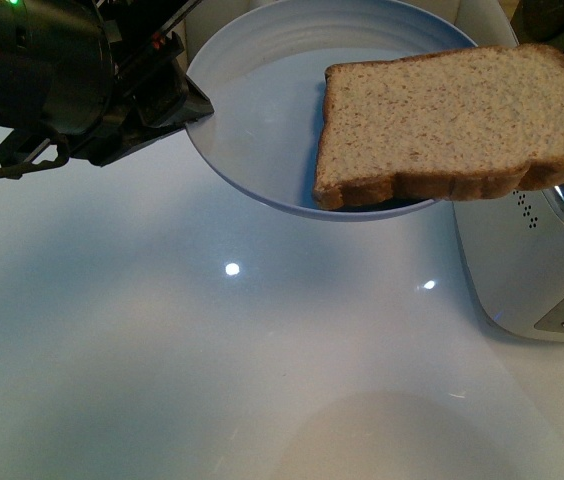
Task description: Left arm holds plate, right arm toasts bread
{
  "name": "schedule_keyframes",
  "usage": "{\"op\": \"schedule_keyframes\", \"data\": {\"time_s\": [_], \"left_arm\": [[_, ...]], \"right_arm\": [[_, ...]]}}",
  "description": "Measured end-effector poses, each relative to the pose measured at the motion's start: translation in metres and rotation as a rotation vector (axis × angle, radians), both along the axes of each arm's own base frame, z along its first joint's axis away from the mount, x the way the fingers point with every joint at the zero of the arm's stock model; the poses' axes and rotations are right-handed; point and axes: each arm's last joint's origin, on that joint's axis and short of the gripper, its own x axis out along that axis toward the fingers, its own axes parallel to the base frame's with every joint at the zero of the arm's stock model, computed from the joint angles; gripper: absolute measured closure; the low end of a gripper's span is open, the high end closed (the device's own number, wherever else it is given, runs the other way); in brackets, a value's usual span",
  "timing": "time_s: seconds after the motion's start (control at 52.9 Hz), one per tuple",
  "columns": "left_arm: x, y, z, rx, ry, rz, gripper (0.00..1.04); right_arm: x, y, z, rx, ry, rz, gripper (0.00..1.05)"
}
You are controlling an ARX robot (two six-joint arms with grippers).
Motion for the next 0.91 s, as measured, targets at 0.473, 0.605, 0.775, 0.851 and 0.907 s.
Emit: {"op": "schedule_keyframes", "data": {"time_s": [0.473, 0.605, 0.775, 0.851, 0.907], "left_arm": [[0.0, -0.001, 0.0, -0.001, -0.001, -0.004, 1.02], [0.0, -0.001, 0.0, 0.0, -0.002, -0.002, 1.02], [0.0, -0.001, 0.0, 0.0, -0.002, -0.002, 1.02], [0.0, -0.001, 0.0, 0.0, -0.002, -0.002, 1.02], [0.0, -0.001, 0.0, 0.0, -0.002, -0.002, 1.02]], "right_arm": [[0.045, 0.015, 0.024, 0.005, 0.332, 0.258, 0.09], [0.069, 0.023, 0.037, 0.159, 0.353, 0.268, 0.09], [0.095, 0.046, 0.038, 0.412, 0.38, 0.274, 0.09], [0.102, 0.056, 0.031, 0.507, 0.418, 0.269, 0.09], [0.105, 0.06, 0.025, 0.542, 0.447, 0.253, 0.09]]}}
